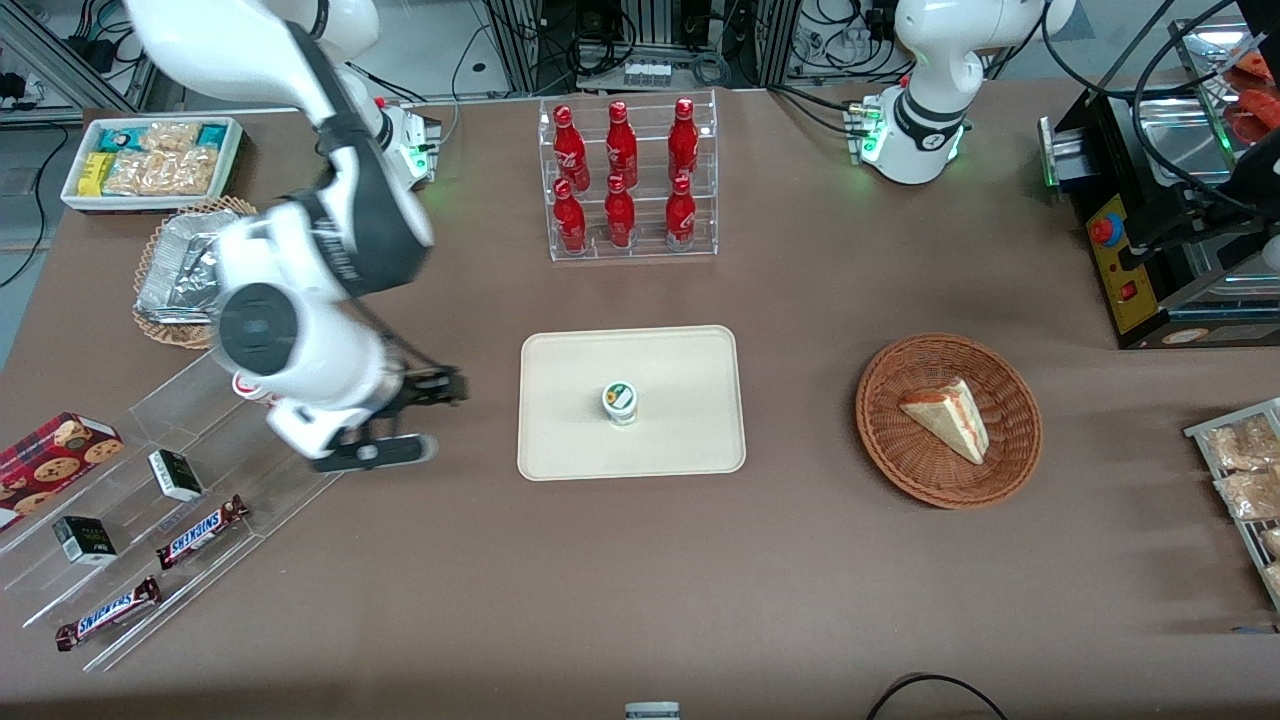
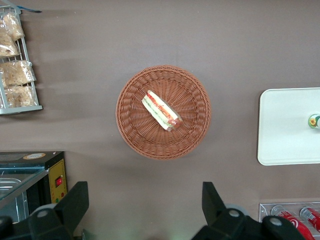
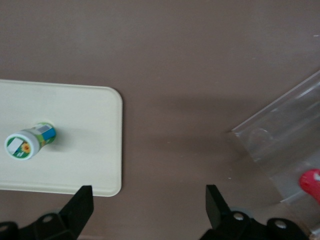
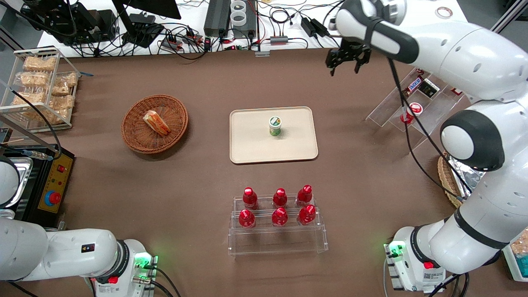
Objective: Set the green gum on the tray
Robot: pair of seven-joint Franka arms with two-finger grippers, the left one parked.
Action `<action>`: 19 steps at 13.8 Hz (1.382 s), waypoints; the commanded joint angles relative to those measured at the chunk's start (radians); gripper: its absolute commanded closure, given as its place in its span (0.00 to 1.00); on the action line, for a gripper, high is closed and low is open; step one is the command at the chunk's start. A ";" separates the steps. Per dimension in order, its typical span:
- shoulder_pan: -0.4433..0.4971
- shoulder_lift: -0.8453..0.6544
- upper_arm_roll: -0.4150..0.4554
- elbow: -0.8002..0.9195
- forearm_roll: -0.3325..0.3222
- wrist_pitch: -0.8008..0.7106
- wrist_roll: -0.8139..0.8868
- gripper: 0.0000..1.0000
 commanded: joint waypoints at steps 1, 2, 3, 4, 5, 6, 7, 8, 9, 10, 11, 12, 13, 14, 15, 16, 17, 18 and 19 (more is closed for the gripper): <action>-0.096 -0.041 0.026 -0.026 0.010 -0.013 -0.052 0.00; -0.122 -0.063 0.030 -0.050 0.009 -0.004 -0.049 0.00; -0.152 -0.081 0.046 -0.064 0.009 0.014 -0.049 0.00; -0.186 -0.086 0.059 -0.067 0.009 0.020 -0.054 0.00; -0.217 -0.100 0.079 -0.081 0.009 0.020 -0.058 0.00; -0.244 -0.132 0.092 -0.115 0.013 0.026 -0.074 0.00; -0.257 -0.158 0.096 -0.150 0.013 0.042 -0.086 0.00; -0.266 -0.188 0.096 -0.184 0.013 0.051 -0.109 0.00; -0.283 -0.216 0.096 -0.199 0.010 0.052 -0.141 0.00; -0.303 -0.236 0.096 -0.204 0.009 0.048 -0.182 0.00; -0.324 -0.251 0.096 -0.204 0.007 0.043 -0.222 0.00; -0.341 -0.267 0.096 -0.204 0.006 0.039 -0.247 0.00; -0.353 -0.288 0.095 -0.204 0.003 0.031 -0.250 0.00; -0.360 -0.305 0.095 -0.204 -0.008 0.005 -0.250 0.00; -0.361 -0.327 0.095 -0.204 -0.034 -0.016 -0.250 0.00; -0.370 -0.343 0.095 -0.204 -0.052 -0.041 -0.250 0.00; -0.372 -0.354 0.095 -0.204 -0.068 -0.059 -0.250 0.00; -0.372 -0.362 0.092 -0.202 -0.083 -0.073 -0.250 0.00; -0.372 -0.365 0.089 -0.199 -0.095 -0.085 -0.250 0.00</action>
